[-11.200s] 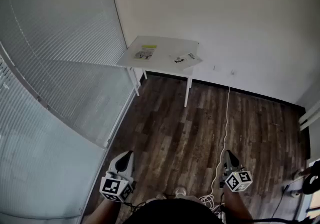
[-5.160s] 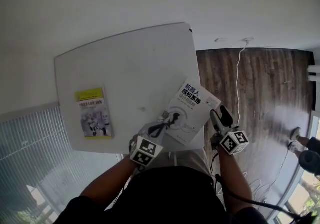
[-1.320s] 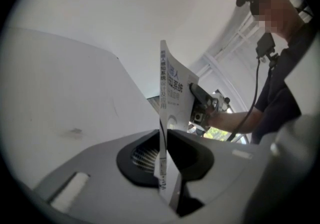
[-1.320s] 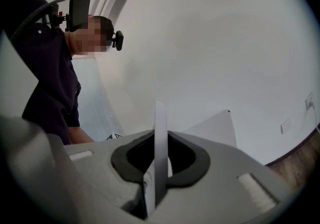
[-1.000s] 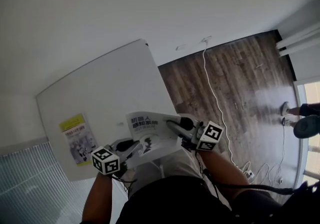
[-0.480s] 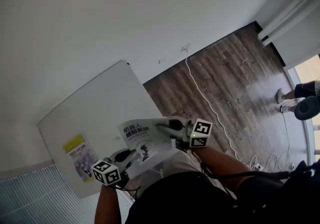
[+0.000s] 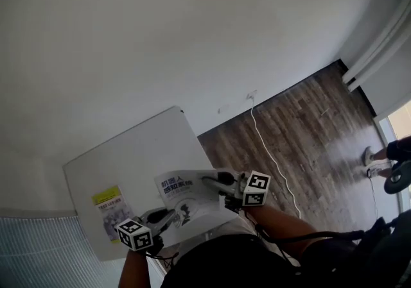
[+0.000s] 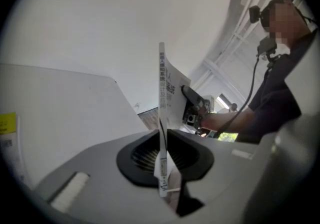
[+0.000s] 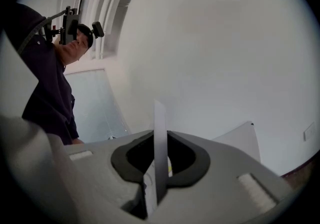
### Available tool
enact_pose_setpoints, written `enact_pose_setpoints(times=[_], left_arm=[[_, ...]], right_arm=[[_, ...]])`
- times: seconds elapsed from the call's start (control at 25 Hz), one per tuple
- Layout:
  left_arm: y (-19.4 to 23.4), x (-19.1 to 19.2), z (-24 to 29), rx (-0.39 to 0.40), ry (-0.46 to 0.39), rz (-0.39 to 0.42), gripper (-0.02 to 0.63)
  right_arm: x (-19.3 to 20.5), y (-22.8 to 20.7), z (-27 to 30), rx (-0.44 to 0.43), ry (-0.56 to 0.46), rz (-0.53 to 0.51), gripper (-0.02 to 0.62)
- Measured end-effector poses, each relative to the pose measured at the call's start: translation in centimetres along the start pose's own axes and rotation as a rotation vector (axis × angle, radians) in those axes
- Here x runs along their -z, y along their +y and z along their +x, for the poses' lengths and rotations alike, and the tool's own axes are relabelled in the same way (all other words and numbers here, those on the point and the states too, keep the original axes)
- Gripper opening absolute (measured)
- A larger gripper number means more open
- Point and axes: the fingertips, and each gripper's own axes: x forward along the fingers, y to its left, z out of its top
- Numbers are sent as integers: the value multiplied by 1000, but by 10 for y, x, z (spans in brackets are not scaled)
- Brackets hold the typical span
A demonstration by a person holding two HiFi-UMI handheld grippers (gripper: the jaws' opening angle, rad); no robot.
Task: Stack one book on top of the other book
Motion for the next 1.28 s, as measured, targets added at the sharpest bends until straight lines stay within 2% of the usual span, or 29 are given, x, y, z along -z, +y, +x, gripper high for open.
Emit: enact_pose_setpoints(times=[0.12,0.32,0.48,0.64,0.84,1.12,1.28], left_arm=[[-3,-2,-9,-25,-22,38,54],[-18,-19,-14,-73,-57,44,54],[-26,-22,-18,-113,-72,24,54],[-30,-18,-17,-147,-90,-30,54],[-32,-21,-15,-196,-134,-42,54],[-35,-18,-17,-196,-154,-33,54],[-13,-13,-52,-185,-144,-40,54]], right_arm=[[-5,11,5,-37,-15,-19,51],[-25,12,11,-100,-21,-26,51],[-29,12,19,-134,13,-8,51],[-28,8,23,-174,34,21,49],[-29,4,27,-231,58,47,49],[-32,9,30,-273,71,29,49],[-13,21,63,-265,71,48,49]])
